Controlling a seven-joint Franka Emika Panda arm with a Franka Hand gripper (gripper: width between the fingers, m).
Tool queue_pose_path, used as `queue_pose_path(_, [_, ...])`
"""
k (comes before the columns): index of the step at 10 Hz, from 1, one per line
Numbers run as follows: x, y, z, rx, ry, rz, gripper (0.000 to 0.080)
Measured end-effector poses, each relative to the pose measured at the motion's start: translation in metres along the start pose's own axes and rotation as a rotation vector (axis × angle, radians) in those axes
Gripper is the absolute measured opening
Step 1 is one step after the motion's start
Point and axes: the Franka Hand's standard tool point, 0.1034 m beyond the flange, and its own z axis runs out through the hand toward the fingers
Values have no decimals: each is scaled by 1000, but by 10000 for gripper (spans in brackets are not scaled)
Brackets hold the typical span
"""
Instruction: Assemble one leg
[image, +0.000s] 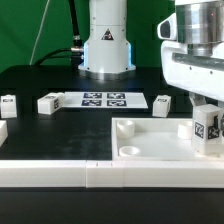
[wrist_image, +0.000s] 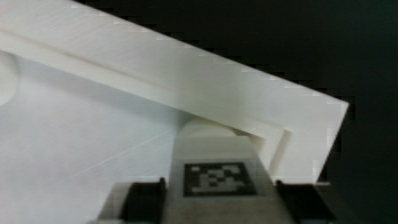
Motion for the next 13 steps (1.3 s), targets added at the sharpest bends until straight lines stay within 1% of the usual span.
queue_pose_path(1, [-1, 0, 0, 0, -1, 0, 367])
queue_pose_path(2, [0, 0, 0, 0, -1, -53, 503])
queue_pose_path(3, [1, 0, 0, 1, -1, -96, 503])
queue_pose_path(4, [1, -1, -1, 2, 0, -140, 618])
queue_pose_path(5, [1, -1, -1, -2, -1, -293, 640])
queue_pose_path(6, [1, 0, 0, -4, -1, -421, 640])
queue_pose_path(8, [0, -2, -2, -27, 6, -730, 648])
queue_pose_path(10, [0, -3, -3, -36, 15, -963, 649])
queue_pose_path(12, [2, -2, -3, -46, 14, -1117, 649])
queue_pose_path(13, [3, -1, -2, -49, 11, -1247, 649])
